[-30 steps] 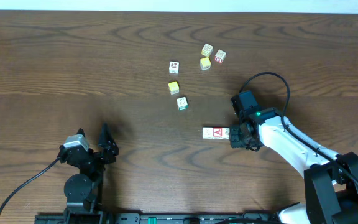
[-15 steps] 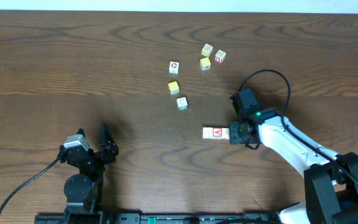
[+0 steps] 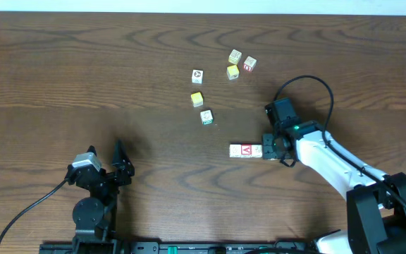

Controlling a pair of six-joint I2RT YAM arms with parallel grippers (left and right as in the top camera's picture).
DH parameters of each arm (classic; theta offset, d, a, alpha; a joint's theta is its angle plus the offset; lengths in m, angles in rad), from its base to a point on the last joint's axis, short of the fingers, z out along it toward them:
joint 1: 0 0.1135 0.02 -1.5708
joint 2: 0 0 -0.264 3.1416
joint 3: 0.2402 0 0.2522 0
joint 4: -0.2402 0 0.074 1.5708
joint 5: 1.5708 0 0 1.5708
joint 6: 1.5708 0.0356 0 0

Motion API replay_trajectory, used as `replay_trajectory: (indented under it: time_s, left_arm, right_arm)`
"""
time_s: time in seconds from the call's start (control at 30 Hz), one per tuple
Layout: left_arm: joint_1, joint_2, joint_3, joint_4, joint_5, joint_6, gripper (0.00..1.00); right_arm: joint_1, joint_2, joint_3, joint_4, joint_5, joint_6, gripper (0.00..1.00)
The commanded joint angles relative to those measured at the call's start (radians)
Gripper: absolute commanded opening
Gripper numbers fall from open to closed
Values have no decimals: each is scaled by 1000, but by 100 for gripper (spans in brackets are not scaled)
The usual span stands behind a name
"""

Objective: Lift 5 blocks
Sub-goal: 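Open the right gripper and raise it off the 3 block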

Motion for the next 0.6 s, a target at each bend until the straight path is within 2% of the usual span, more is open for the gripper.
replay_trajectory:
  time_s: [0.0,0.33,0.4,0.5,0.57]
  left_arm:
    - [2,-1,-18,-40,-13,-2,73]
    - [2,-1,-18,-40,-13,-2,73]
    - [2,-1,-18,-40,-13,-2,72]
    - [2,-1,-18,-40,-13,-2,73]
    - [2,-1,-18,-40,-13,-2,73]
  right_arm:
    - [-32,1,27,16,14,-31,55]
    - [-79,1,114,5,14,-83,56]
    - [-84,1,129,-16,14,-81,49]
    - [-95,1,133,-58,46,-41,30]
    - [-102,1,133,-105,85,-10,22]
